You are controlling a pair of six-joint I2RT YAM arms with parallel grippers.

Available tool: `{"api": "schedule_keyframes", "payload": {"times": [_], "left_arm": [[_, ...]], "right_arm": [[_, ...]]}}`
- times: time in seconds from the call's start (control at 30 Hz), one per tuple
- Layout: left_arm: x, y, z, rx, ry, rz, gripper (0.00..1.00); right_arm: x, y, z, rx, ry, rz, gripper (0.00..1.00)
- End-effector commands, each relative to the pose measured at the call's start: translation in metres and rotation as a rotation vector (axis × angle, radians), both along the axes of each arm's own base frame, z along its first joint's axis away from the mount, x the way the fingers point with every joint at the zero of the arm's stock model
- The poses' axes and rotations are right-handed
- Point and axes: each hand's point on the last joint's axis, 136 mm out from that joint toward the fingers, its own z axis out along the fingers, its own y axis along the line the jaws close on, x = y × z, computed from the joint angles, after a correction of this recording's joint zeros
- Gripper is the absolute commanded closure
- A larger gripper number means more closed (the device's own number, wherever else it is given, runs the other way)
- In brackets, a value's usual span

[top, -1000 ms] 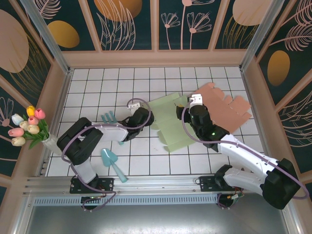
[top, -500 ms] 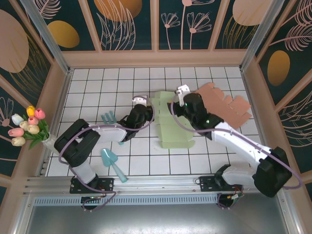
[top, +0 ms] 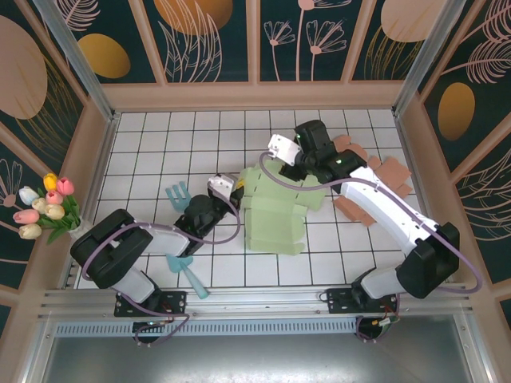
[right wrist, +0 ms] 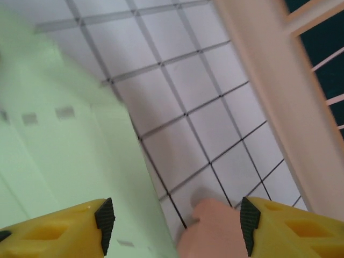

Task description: Fold the paper box

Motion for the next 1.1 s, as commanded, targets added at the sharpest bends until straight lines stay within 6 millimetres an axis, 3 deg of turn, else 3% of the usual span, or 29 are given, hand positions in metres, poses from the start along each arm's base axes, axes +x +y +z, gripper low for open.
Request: {"api": "schedule_keyframes", "payload": {"times": [0.0,0.13,0.33,0.6,1.07], "left_arm": [[-0.013,0.002,0.043,-0.040,-0.186,-0.035,1.00],[-0.022,0.008,0.044,-0.022,-0.212,-0.047,1.00],[-0.032,0.012,0.048,-0.025,-0.229,-0.067,1.00],[-0.034,0.015,0.052,-0.031,-0.230,-0.062,1.00],[-0.039,0.013,0.052,-0.037,-0.231,-0.092,1.00]], "right_arm": [[-0.014,-0.014,0.005,-0.099,0.008,0.140,0.38],[-0.016,-0.024,0.002,-0.117,0.049,0.147,0.45],[-0.021,-0.023,-0.009,-0.099,0.119,0.167,0.57],[-0.031,-0.034,-0.030,-0.107,0.210,0.167,0.59],[-0.037,-0.035,-0.038,-0.088,0.230,0.177,0.70]]}}
